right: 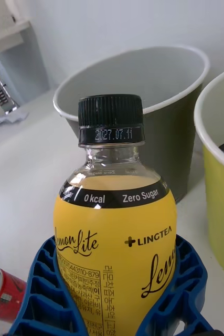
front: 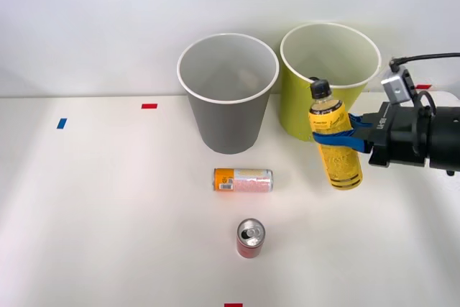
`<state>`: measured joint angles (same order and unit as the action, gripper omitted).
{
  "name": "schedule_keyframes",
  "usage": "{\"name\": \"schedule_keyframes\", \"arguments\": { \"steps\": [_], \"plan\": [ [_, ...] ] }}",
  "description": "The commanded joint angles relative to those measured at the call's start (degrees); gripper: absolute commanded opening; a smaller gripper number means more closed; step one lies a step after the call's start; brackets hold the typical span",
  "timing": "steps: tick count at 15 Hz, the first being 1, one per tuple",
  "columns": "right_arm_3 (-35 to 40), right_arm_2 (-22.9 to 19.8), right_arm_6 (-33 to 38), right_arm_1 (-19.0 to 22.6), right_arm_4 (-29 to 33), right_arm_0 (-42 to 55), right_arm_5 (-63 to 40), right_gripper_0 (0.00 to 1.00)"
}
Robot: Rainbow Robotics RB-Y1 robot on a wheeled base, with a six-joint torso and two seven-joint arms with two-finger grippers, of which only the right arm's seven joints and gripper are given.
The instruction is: Put cans in the gray bin, plastic bottles in the light green bin
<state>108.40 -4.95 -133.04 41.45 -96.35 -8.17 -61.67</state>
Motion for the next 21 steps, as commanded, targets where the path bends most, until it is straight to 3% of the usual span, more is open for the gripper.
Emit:
{"name": "schedule_keyframes", "arguments": {
  "steps": [1, 6, 12, 14, 18, 21],
  "plan": [
    [4.6, -1.8, 0.0, -1.3, -3.6, 4.8, 8.2, 0.04],
    [12.2, -1.9, 0.6, -2.0, -9.0, 7.7, 23.9, 0.04],
    [13.3, 1.4, 1.6, -3.5, -3.9, 2.5, 39.8, 0.04],
    [10.6, 2.3, 2.3, -3.5, -2.2, -0.7, 40.9, 0.03],
    [-1.0, 8.4, 1.9, -5.0, 1.3, -9.7, 50.0, 0.03],
    [-8.8, 8.6, 2.0, -5.3, 6.0, -14.9, 50.1, 0.03]
  ]
}}
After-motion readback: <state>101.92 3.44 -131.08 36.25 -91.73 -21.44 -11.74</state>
